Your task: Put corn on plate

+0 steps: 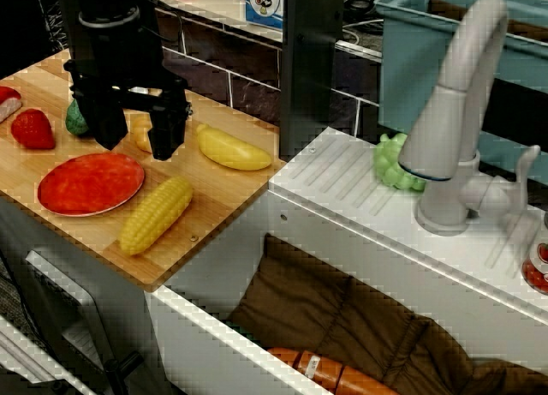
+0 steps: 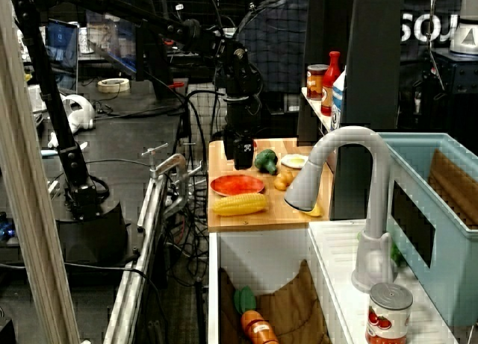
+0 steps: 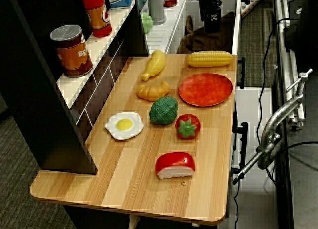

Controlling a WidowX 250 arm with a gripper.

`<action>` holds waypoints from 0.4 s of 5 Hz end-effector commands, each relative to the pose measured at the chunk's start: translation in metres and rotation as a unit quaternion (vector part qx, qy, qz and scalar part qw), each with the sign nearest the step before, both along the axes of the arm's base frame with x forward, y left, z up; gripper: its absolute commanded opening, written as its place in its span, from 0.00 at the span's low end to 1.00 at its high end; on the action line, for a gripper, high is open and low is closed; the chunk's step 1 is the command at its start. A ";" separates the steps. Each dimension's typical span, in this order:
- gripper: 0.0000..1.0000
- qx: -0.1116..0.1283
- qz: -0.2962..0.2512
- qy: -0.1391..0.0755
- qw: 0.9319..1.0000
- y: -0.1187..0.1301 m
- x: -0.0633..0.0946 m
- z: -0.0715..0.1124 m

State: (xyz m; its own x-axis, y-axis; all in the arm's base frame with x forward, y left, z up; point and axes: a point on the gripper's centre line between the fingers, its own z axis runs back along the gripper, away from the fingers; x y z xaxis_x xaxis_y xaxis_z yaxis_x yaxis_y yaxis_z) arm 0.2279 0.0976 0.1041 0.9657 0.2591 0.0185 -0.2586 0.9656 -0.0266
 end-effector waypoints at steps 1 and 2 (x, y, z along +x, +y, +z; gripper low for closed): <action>1.00 0.000 0.000 0.000 1.000 0.000 0.000 0.000; 1.00 0.017 -0.008 0.004 1.000 -0.001 0.004 -0.033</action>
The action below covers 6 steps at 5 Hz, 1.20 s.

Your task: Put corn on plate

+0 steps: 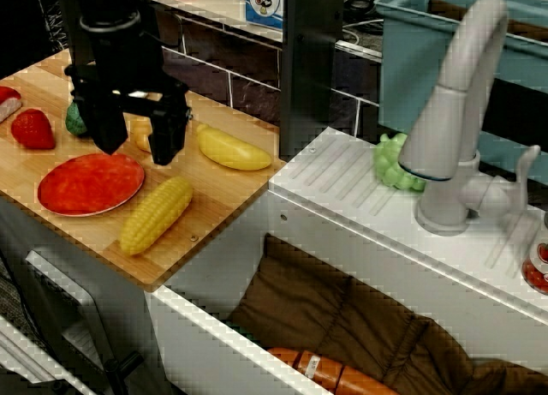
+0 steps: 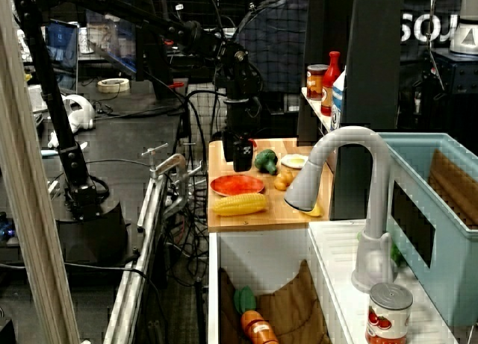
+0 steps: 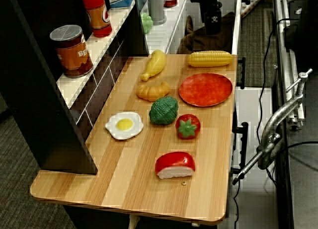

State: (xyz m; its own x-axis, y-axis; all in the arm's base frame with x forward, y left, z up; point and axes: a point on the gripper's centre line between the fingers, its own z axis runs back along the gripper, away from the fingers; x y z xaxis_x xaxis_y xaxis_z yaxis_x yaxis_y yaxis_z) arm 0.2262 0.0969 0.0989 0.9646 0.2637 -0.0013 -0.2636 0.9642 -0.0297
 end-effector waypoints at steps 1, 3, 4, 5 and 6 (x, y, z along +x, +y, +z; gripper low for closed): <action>1.00 0.030 -0.012 -0.004 0.999 -0.001 0.009 -0.044; 1.00 0.040 -0.002 -0.018 0.999 0.003 0.024 -0.052; 1.00 0.042 0.001 -0.022 0.999 0.004 0.024 -0.052; 1.00 0.043 0.002 -0.029 0.999 0.004 0.022 -0.049; 1.00 0.051 -0.001 -0.036 0.998 0.010 0.018 -0.052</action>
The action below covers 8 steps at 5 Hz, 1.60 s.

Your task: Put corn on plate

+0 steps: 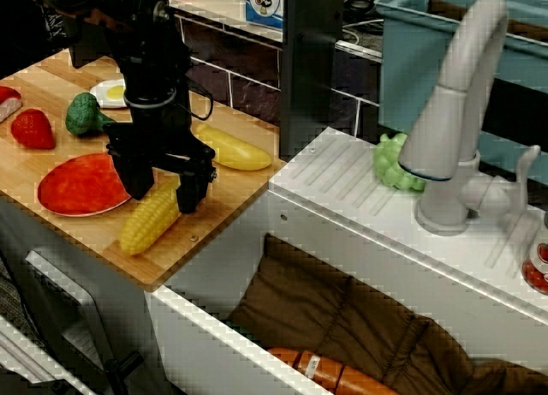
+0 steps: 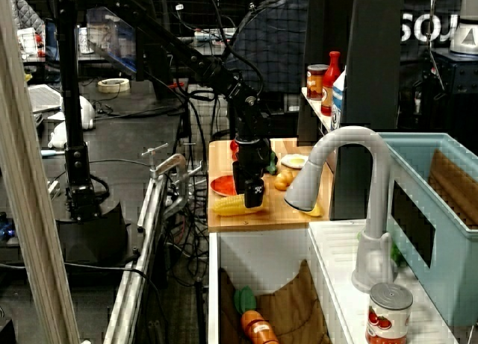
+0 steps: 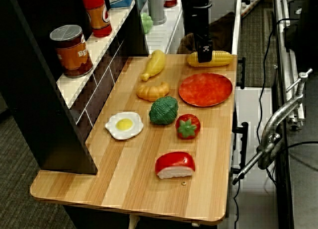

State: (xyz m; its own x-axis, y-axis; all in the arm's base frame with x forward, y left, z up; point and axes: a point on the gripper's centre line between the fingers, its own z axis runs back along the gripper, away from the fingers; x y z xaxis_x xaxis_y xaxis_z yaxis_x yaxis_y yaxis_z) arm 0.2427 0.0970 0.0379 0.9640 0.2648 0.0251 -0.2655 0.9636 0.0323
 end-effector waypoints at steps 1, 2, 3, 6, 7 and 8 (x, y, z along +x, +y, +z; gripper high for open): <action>0.00 0.039 -0.011 -0.056 0.998 0.014 0.001 0.006; 0.00 0.037 0.000 -0.066 0.997 0.019 0.002 0.011; 0.00 0.031 0.007 -0.064 0.997 0.019 0.005 0.016; 0.00 -0.051 0.049 -0.007 0.997 0.048 0.055 0.134; 0.00 -0.030 0.069 0.017 0.997 0.093 0.052 0.099; 0.00 -0.033 0.070 0.017 0.997 0.115 0.037 0.092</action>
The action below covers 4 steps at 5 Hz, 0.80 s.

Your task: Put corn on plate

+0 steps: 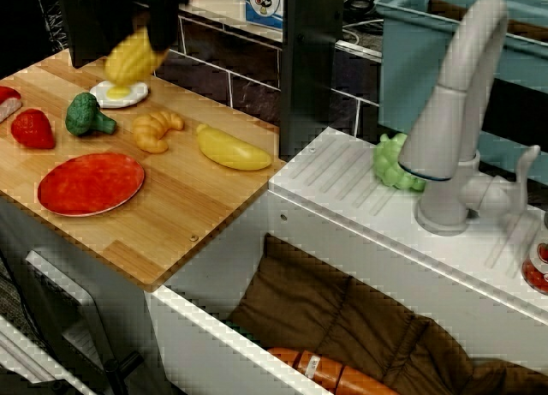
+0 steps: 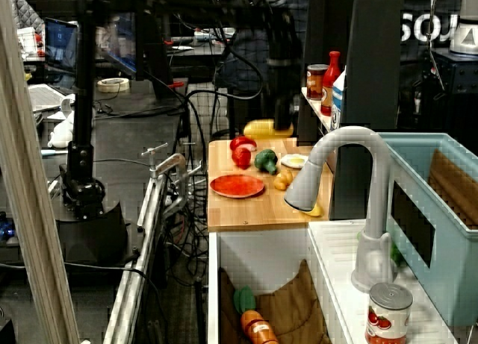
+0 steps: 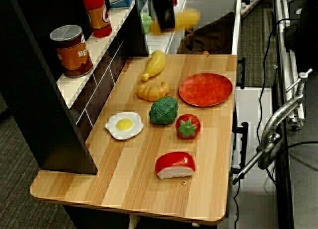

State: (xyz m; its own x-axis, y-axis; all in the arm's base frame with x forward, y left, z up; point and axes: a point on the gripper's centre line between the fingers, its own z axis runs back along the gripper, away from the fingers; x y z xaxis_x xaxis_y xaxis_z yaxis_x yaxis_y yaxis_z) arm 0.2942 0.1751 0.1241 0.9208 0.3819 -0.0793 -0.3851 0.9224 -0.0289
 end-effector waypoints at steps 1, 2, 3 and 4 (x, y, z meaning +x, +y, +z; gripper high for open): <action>0.00 -0.019 -0.024 -0.030 0.999 0.035 -0.039 0.009; 0.00 -0.008 -0.069 -0.023 0.997 0.014 -0.063 -0.001; 0.00 -0.013 -0.077 -0.027 0.997 0.003 -0.074 -0.008; 0.00 -0.003 -0.064 -0.027 0.998 0.001 -0.074 -0.022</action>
